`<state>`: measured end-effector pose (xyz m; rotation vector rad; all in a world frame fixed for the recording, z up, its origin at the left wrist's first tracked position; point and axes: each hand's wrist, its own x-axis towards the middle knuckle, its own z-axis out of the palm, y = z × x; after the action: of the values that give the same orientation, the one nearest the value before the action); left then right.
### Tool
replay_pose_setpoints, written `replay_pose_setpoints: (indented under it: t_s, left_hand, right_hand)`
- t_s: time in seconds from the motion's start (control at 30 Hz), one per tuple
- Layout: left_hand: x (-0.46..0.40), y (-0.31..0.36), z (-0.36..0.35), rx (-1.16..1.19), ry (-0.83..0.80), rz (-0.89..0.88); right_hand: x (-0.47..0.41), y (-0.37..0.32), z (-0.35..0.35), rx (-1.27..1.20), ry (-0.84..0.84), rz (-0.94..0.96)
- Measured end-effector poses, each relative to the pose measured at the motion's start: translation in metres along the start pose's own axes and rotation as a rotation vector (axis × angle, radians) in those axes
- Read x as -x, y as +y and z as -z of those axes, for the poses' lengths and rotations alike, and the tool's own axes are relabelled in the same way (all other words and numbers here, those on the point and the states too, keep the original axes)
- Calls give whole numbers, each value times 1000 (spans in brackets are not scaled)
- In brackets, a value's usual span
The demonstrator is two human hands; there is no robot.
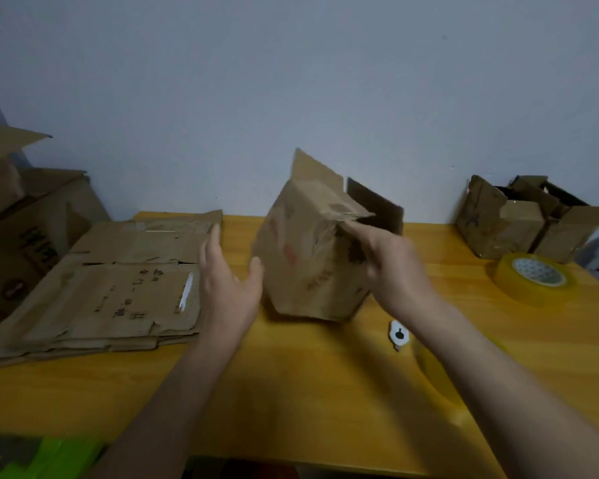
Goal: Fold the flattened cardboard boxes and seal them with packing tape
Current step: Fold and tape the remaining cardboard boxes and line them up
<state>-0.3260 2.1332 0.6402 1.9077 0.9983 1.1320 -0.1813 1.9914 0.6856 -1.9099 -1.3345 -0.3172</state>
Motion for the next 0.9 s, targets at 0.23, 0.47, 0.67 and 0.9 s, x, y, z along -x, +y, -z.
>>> replay_pose_setpoints:
  t_s: [0.23, 0.47, 0.67, 0.9]
  left_hand:
    - [-8, 28, -14, 121, -175, 101]
    - [-11, 39, -30, 14, -332, 137]
    - [-9, 28, -31, 73, -163, 137]
    - [82, -2, -58, 248, -75, 192]
  right_hand:
    - [20, -4, -26, 482, -69, 422]
    - [32, 23, -28, 236, -226, 378]
    - [27, 39, 12, -131, 149, 87]
    - [-11, 68, 19, -439, -211, -593]
